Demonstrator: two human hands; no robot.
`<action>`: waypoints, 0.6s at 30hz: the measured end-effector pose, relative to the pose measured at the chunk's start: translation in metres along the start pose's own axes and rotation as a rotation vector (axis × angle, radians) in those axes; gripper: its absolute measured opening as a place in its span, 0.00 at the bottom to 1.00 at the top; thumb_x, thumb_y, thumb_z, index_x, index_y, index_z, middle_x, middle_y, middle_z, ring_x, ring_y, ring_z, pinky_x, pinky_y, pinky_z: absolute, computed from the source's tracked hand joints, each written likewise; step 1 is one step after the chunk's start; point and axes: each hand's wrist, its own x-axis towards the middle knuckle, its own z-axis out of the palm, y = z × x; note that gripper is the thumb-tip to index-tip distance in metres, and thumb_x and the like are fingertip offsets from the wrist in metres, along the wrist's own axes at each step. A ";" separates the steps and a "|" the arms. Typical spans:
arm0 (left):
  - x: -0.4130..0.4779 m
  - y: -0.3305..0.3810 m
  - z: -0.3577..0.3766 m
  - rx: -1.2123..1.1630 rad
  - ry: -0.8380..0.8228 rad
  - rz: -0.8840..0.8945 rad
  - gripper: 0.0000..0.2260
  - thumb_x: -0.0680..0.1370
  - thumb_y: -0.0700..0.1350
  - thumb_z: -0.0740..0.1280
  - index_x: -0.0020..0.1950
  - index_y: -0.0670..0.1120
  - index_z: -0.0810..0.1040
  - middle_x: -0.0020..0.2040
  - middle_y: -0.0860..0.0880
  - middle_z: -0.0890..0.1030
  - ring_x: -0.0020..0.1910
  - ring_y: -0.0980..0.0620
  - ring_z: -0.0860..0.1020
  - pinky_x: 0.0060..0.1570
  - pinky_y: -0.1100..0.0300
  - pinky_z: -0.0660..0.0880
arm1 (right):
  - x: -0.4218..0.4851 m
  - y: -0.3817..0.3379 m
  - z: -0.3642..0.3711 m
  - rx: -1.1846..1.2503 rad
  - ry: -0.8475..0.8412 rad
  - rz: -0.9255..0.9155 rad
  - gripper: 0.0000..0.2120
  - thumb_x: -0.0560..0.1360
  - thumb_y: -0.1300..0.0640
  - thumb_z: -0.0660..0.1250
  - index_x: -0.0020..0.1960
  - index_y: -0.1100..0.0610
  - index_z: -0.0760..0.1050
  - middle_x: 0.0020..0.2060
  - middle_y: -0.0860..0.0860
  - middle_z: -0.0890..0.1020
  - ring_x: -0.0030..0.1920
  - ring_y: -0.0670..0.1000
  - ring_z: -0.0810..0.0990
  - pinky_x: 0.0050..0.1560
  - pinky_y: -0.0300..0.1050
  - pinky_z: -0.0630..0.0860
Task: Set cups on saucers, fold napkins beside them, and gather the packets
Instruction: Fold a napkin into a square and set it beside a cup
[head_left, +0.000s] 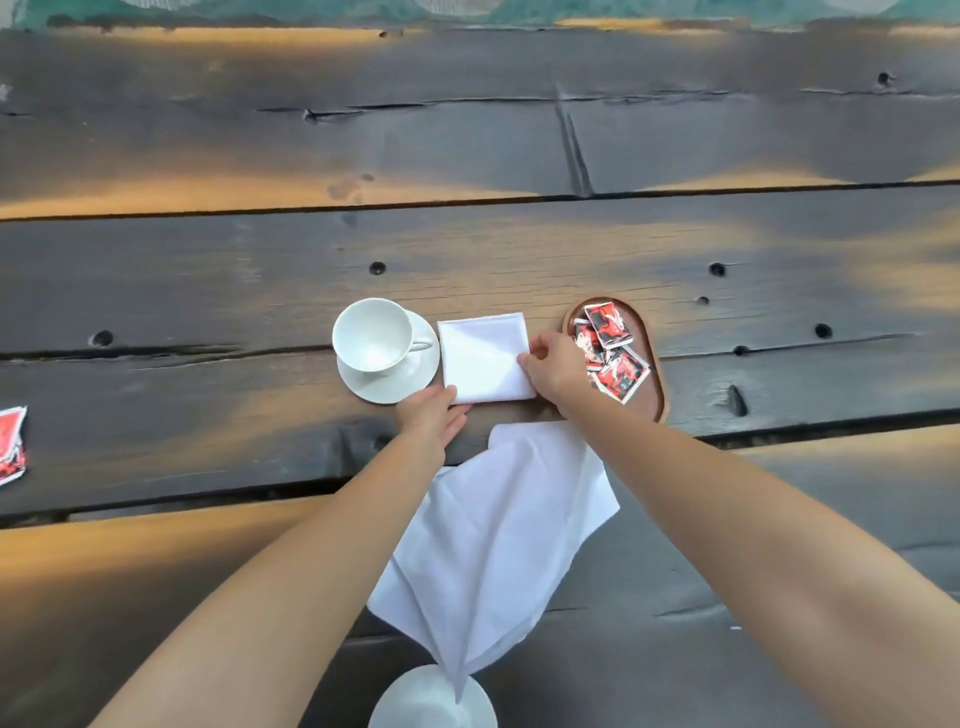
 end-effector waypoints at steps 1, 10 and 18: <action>0.001 -0.001 -0.001 0.019 0.031 0.030 0.15 0.77 0.37 0.65 0.64 0.39 0.72 0.59 0.42 0.78 0.51 0.46 0.81 0.49 0.60 0.74 | -0.001 0.000 0.003 -0.010 0.009 -0.005 0.08 0.75 0.62 0.66 0.52 0.64 0.77 0.44 0.56 0.80 0.46 0.55 0.76 0.46 0.43 0.68; 0.005 -0.001 0.005 -0.053 0.106 0.010 0.14 0.76 0.37 0.66 0.62 0.40 0.75 0.50 0.45 0.78 0.46 0.49 0.79 0.48 0.60 0.75 | -0.004 -0.003 0.004 -0.036 0.016 -0.042 0.12 0.74 0.65 0.64 0.57 0.61 0.71 0.42 0.52 0.76 0.44 0.51 0.73 0.44 0.42 0.65; 0.000 -0.008 0.000 -0.037 0.106 0.035 0.18 0.77 0.33 0.62 0.66 0.39 0.67 0.56 0.42 0.76 0.50 0.48 0.78 0.55 0.59 0.73 | -0.014 -0.005 -0.005 -0.133 -0.050 -0.106 0.16 0.74 0.66 0.61 0.61 0.60 0.68 0.45 0.54 0.79 0.50 0.57 0.78 0.46 0.46 0.71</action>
